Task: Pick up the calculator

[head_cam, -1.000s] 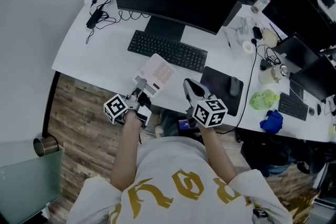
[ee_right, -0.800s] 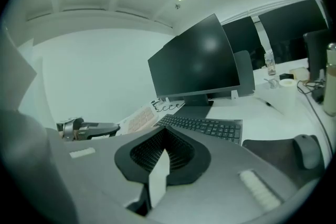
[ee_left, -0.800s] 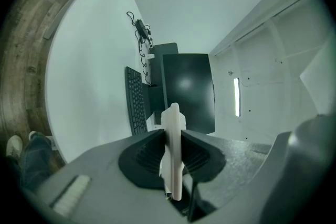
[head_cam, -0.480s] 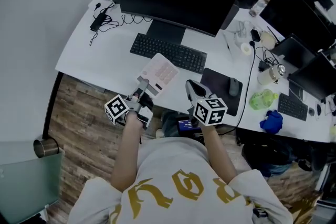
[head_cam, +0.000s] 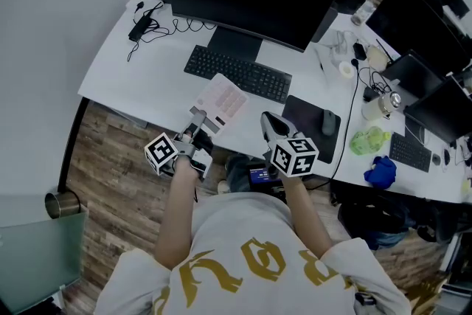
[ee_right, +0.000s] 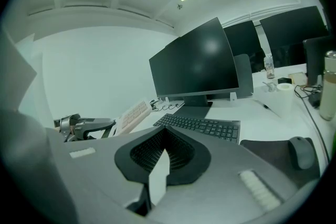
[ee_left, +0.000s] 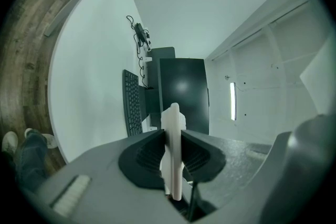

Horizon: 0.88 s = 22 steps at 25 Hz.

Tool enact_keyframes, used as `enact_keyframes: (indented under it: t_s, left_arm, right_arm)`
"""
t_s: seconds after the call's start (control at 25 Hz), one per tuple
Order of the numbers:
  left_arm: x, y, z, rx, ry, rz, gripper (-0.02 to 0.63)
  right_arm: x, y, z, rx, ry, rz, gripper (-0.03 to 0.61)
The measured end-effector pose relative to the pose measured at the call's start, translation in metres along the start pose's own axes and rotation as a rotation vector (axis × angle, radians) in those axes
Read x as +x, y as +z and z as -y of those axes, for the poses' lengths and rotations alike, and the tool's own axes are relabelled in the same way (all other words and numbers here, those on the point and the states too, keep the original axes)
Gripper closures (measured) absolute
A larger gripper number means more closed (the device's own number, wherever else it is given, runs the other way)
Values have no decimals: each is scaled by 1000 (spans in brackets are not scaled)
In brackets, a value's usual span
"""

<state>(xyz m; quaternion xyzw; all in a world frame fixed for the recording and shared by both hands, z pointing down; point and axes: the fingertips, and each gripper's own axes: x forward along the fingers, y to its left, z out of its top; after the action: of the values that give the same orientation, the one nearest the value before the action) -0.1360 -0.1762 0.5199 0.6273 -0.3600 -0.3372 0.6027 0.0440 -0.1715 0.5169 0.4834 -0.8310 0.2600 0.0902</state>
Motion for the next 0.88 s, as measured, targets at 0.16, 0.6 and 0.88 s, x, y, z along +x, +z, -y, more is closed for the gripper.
enact_keyframes:
  t_s: [0.16, 0.6, 0.88]
  left_arm:
    - [-1, 1, -7, -9, 21, -2, 543]
    - [0, 0, -4, -17, 8, -9, 543]
    - [1, 0, -7, -19, 16, -11, 543]
  right_arm:
    - [1, 1, -1, -4, 1, 2, 555]
    - [0, 3, -2, 0, -7, 7, 555]
    - [-1, 6, -2, -7, -5, 20, 555]
